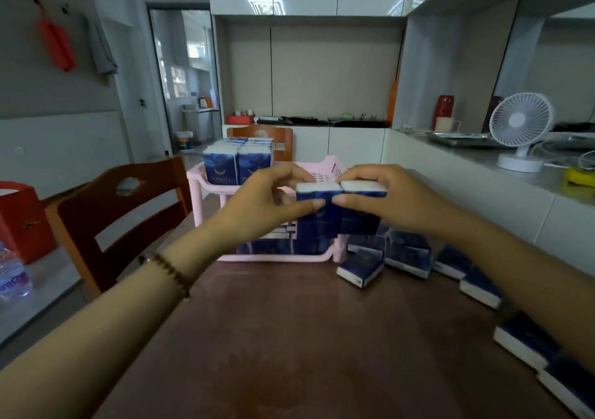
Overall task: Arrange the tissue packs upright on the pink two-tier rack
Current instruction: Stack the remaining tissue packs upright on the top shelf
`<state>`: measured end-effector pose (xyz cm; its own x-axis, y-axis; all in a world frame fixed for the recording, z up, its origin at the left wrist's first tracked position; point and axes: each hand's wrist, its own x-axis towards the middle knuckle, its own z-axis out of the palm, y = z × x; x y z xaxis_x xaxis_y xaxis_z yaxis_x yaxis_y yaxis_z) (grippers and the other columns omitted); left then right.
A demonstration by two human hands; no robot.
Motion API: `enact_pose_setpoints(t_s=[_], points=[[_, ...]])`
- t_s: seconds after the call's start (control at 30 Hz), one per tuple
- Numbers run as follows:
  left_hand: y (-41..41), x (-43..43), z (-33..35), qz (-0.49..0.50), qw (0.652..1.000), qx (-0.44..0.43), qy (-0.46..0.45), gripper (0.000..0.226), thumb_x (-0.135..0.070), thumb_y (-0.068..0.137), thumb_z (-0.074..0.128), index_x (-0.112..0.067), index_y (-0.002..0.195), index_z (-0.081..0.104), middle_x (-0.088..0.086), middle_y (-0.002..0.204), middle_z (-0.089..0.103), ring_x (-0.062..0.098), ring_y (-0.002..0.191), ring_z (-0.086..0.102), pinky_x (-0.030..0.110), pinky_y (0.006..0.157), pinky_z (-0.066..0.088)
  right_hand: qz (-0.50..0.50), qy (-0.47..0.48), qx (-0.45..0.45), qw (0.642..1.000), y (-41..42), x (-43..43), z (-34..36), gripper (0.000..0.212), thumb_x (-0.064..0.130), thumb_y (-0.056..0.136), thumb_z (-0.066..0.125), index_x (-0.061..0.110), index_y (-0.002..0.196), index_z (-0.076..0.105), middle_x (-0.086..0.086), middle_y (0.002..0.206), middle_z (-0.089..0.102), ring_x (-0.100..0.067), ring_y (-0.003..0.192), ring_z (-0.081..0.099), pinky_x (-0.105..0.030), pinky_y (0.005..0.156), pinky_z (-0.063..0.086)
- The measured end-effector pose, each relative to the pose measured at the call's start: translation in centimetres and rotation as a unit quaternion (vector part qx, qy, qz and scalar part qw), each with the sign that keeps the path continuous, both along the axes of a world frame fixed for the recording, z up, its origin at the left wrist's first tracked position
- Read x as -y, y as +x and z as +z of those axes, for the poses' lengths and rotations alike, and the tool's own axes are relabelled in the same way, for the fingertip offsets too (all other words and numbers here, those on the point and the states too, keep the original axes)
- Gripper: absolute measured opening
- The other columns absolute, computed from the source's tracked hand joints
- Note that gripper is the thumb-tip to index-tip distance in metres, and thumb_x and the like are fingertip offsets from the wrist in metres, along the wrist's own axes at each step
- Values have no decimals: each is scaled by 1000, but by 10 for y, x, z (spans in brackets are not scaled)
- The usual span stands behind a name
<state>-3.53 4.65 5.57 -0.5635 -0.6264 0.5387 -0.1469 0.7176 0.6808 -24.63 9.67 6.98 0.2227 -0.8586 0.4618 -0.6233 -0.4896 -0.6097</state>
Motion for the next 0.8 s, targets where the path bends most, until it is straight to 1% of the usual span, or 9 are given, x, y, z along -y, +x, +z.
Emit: enact_pose_setpoints(t_s=[0.07,0.13,0.17,0.27,0.33,0.4,0.67,0.73,0.8], points=[[2,15,32,6,1000,5,-4,28,-30,78,68,-17,102,61,8,97,68,21,77,69,37,66,59,5,-29,-10,1000,1,15,30,17,27,82,67,17,96,68,5,92,67,2,77,61,-12,67,47],[4,32,59,5,1000,27,-5,20,-23,84,65,-19,103,60,5,94,69,10,76,69,24,60,57,2,-40,-13,999,-1,31,52,17,26,84,65,17,98,67,4,92,66,3,76,60,-11,64,48],[4,43,69,10,999,43,-16,20,-23,85,65,-20,104,61,3,93,69,9,77,69,23,62,57,1,-36,-7,999,-3,41,59,17,26,84,65,18,99,67,5,91,67,3,75,61,-10,62,48],[1,74,91,31,995,87,-47,22,-25,83,66,-17,104,63,5,97,70,17,85,70,36,75,59,-12,-14,3,1000,-6,71,73,17,30,84,65,23,100,67,7,89,68,-2,74,62,-11,58,48],[-5,96,101,42,991,115,-46,22,-23,83,67,-16,104,64,5,101,68,17,86,68,33,74,60,-24,-14,-8,1000,-9,93,78,18,30,84,65,21,100,67,7,89,67,-5,75,61,-12,58,47],[-10,117,108,51,988,139,-37,23,-23,84,67,-16,106,63,7,106,66,14,87,67,24,67,59,-34,-14,-9,999,-12,116,80,21,30,84,65,19,101,67,6,89,67,-5,75,61,-12,58,47],[-24,199,107,58,969,238,15,13,-22,83,68,-19,95,65,-4,94,70,7,85,67,14,64,52,-10,22,9,1000,-22,199,59,18,24,85,67,9,95,68,6,76,62,6,55,55,-8,46,38],[-27,212,102,57,968,242,30,13,-19,83,68,-16,95,65,-8,88,68,6,81,65,14,63,51,-2,43,16,999,-25,212,53,20,22,85,67,7,98,68,7,76,63,7,56,57,-7,46,38],[-28,223,98,59,965,255,33,15,-17,84,68,-13,99,66,-8,88,66,7,84,64,18,70,52,6,68,23,997,-25,224,46,17,23,84,68,12,97,68,2,85,68,2,66,63,-9,50,43]])
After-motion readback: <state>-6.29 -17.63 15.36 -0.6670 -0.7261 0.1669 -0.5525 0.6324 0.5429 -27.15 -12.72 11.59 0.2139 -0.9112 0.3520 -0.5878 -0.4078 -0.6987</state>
